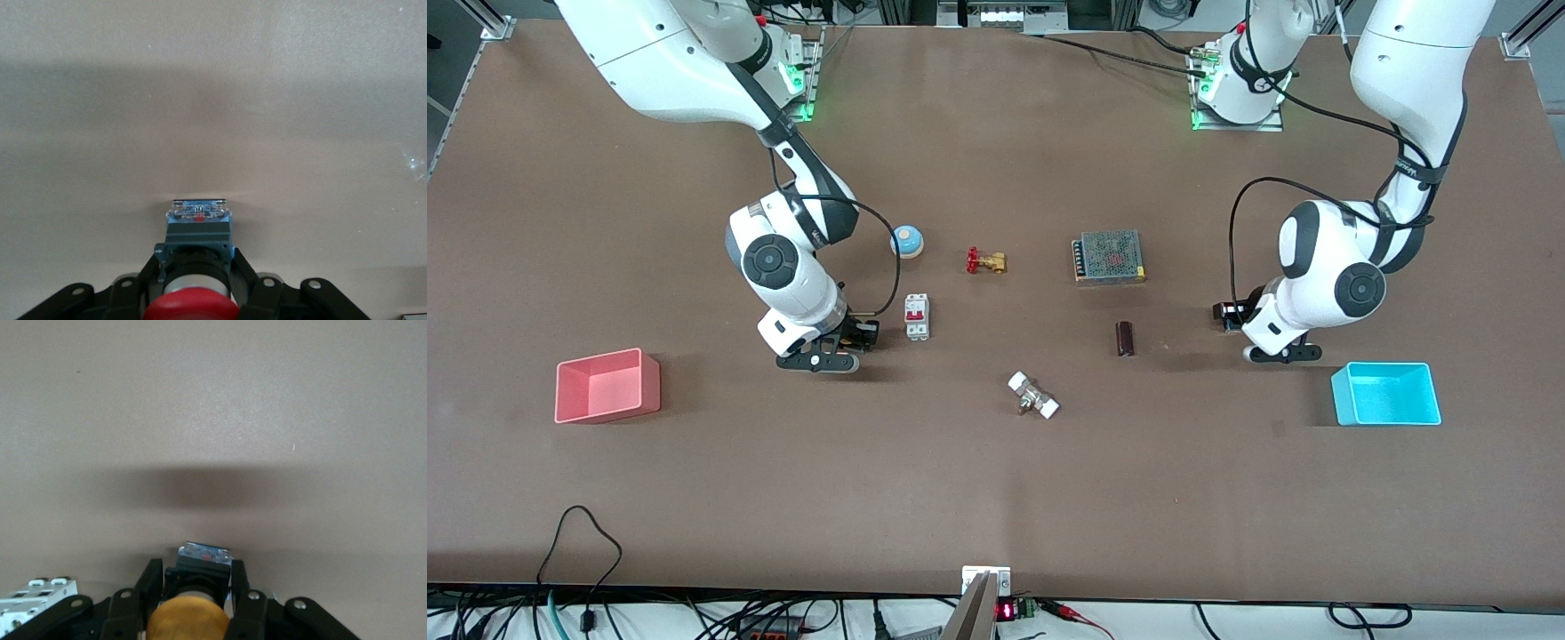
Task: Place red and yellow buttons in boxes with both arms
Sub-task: 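Carry the yellow button to the pink box while the left gripper carries red to cyan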
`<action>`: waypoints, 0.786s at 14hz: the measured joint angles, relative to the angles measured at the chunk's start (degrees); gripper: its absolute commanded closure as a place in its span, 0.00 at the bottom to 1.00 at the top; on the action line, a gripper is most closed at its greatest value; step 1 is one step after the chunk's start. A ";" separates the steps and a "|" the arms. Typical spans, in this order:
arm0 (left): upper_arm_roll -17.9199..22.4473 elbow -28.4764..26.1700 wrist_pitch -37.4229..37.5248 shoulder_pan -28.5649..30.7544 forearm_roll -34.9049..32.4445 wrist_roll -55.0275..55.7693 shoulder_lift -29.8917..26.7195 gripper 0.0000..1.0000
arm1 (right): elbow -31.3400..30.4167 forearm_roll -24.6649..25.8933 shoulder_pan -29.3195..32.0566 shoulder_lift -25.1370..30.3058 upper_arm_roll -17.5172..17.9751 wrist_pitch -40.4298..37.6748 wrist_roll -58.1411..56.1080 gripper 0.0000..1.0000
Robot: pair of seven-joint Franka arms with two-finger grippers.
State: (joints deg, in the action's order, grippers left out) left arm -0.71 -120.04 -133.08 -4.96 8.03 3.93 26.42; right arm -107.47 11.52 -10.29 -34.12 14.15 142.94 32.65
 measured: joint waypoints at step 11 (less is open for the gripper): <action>1.81 4.10 7.58 10.29 -4.24 -3.00 -10.37 0.71 | 8.42 -5.58 9.73 12.03 -2.10 -17.94 -23.72 0.76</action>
State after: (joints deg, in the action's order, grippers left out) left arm 1.09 -115.93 -125.50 5.33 3.79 0.92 16.05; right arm -99.05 5.94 -0.56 -22.09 12.05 125.00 8.93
